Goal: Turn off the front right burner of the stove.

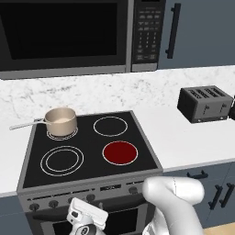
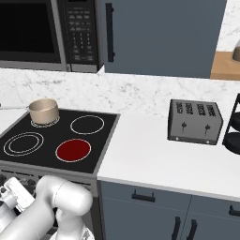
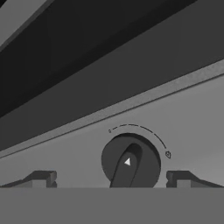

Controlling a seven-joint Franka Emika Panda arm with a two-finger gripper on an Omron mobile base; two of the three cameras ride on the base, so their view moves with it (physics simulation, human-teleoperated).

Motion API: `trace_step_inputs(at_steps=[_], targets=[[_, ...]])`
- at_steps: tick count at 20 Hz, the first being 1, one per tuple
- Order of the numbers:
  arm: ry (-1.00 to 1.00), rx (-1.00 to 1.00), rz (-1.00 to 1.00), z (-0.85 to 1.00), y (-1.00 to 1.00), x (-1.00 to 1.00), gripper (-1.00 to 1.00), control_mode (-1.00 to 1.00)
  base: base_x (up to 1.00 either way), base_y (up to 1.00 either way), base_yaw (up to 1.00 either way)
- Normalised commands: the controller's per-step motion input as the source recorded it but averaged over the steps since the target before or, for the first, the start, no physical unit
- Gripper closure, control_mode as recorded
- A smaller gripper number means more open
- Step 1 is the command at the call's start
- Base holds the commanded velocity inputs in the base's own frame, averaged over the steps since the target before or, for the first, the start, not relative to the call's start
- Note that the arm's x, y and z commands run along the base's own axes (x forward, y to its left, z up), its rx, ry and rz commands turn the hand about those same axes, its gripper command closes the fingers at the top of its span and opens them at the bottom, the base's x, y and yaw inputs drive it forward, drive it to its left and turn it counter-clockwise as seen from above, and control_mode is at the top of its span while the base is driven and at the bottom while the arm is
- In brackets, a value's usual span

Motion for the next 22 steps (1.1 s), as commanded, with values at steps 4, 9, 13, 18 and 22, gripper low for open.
trace_step_inputs(at_steps=[4,9,13,18,22], targets=[[0.0,-0.04,0.0,0.0,0.19,0.07,-1.0,-1.0,0.0,0.0,0.0],[0.0,-0.1,0.01,-0.09,0.33,0.0,-1.0,-1.0,0.0,0.0,0.0],[0.0,-0.1,0.01,0.0,0.28,0.0,-1.0,-1.0,0.0,0.0,0.0],[0.0,-0.11,0.02,-0.15,0.32,0.0,-1.0,-1.0,0.0,0.0,0.0],[0.0,-0.12,0.04,-0.22,0.37,0.0,-1.0,-1.0,0.0,0.0,0.0]])
